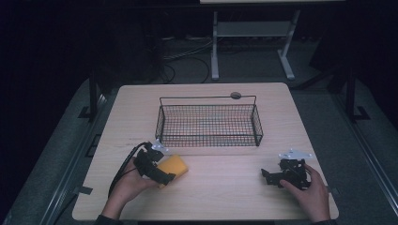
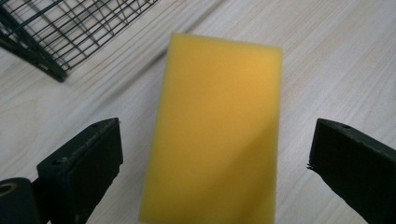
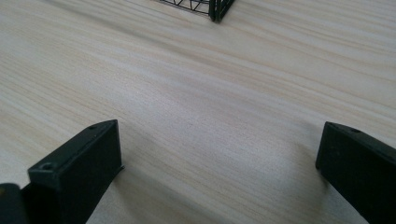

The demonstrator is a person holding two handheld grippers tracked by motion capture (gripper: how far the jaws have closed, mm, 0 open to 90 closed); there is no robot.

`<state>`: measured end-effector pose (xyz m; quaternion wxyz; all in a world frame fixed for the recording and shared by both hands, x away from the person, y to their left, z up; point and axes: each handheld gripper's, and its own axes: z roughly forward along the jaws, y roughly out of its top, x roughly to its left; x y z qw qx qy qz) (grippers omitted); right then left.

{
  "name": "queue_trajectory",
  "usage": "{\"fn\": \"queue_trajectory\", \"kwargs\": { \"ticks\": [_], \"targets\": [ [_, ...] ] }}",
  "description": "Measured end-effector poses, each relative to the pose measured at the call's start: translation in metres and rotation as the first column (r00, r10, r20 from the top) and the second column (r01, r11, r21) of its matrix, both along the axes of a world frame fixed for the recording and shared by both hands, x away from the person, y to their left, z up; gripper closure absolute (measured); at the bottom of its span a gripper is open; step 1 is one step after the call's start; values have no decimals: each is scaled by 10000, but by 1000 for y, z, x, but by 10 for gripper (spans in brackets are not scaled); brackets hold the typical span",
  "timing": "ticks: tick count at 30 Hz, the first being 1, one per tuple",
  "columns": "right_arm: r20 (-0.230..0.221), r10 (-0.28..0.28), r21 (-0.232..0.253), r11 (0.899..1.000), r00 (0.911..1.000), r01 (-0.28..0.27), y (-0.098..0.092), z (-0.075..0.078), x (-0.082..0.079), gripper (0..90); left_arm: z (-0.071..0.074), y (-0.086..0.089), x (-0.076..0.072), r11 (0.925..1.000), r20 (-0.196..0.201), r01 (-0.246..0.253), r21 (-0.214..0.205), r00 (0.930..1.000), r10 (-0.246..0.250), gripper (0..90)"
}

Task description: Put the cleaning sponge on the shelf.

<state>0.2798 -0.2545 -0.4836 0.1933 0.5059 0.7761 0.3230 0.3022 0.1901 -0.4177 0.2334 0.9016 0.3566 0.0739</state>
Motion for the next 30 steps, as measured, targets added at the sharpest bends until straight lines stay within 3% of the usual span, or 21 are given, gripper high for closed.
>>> {"fn": "queue_trajectory", "kwargs": {
  "ticks": [7,30],
  "targets": [
    [1,1,-3,10000,10000,-1,0,0,0,0,-7,-8,8,9983,-146,414,418,9991,-408,23],
    [7,14,-8,10000,10000,-14,0,0,0,0,-28,-20,17,9900,-655,995,999,9935,-932,54]
  ]
}}
